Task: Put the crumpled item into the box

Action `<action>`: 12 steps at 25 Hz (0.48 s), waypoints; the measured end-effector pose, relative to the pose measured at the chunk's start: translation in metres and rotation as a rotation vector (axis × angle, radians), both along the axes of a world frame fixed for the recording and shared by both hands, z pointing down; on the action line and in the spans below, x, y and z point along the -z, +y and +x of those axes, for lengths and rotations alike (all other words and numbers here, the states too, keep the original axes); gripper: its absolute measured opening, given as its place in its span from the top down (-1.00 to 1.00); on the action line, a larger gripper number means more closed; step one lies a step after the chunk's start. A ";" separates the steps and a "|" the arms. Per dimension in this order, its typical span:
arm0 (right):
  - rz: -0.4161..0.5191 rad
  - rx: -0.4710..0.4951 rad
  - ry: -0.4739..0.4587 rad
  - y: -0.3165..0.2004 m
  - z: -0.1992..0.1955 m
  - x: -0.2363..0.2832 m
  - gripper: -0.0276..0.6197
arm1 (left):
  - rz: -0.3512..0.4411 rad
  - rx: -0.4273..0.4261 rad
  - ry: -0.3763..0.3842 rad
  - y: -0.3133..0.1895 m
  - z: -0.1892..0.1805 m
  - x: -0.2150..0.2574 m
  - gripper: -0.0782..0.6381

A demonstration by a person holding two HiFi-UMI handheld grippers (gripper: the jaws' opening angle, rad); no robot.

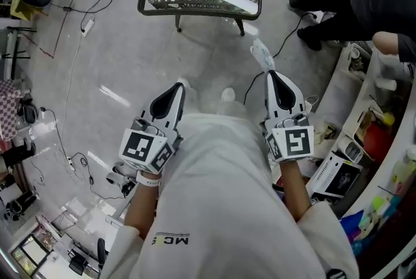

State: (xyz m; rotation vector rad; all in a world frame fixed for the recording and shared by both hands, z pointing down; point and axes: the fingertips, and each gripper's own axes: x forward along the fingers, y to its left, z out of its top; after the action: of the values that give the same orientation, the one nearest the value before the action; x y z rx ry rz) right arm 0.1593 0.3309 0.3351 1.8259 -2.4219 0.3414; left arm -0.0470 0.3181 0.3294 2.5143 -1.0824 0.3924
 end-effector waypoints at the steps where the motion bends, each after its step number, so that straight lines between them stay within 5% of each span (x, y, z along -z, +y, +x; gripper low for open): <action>1: -0.001 0.000 0.001 -0.001 0.004 -0.001 0.87 | 0.007 0.002 -0.004 -0.005 0.002 0.004 0.72; 6: -0.040 -0.050 -0.009 -0.022 0.023 -0.009 0.87 | 0.012 0.046 0.013 -0.031 0.010 0.016 0.72; 12: -0.038 -0.085 -0.040 -0.050 0.025 -0.008 0.87 | -0.009 -0.004 0.022 -0.058 0.028 0.016 0.72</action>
State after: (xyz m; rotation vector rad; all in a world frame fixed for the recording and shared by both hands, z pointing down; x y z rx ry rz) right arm 0.1846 0.2808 0.3427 1.9284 -2.3509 0.4320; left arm -0.0188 0.2596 0.3135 2.5074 -1.0646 0.3693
